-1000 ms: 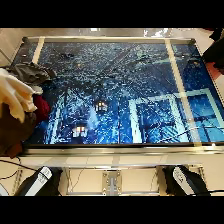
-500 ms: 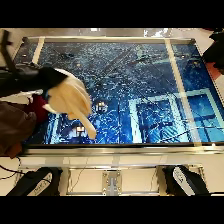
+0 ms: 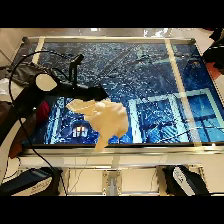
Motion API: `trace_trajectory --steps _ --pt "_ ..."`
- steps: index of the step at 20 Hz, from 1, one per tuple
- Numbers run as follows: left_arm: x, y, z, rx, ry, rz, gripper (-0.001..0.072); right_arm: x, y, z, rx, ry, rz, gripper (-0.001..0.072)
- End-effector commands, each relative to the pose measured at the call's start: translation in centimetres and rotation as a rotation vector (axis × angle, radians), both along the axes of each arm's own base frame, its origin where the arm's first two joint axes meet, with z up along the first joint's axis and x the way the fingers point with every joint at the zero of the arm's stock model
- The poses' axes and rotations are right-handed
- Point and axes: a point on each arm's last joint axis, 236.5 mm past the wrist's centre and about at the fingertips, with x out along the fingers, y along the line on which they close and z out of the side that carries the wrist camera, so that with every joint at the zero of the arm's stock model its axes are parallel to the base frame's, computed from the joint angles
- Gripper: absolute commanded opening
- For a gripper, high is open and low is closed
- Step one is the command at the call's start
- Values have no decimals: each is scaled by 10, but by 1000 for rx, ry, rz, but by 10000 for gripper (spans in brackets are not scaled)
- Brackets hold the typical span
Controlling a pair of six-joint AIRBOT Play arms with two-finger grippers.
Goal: Fold the shirts.
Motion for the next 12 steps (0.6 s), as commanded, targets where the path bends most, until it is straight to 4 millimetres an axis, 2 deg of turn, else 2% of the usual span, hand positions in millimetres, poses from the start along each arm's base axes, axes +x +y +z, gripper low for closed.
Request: trace_trajectory --steps 1,2,4,6,7,9,12 --pt "64 64 21 -27 -128 234 583 12 -44 -22 -115 56 -171 483" --pt "74 100 29 -24 -139 310 583 16 -56 -28 -140 73 -211 483" --pt "71 160 26 0 -80 400 581 26 -65 -41 -138 118 -225 483" --pt "48 202 -1 107 15 379 581 43 -70 -68 -78 212 -223 483" --pt "34 214 -18 173 54 341 581 51 -71 -86 -43 271 -214 483" --pt "6 215 -51 208 125 297 581 65 -68 -131 42 408 -173 483" --pt "-23 176 -99 85 186 314 581 76 -58 -213 148 615 -136 483"
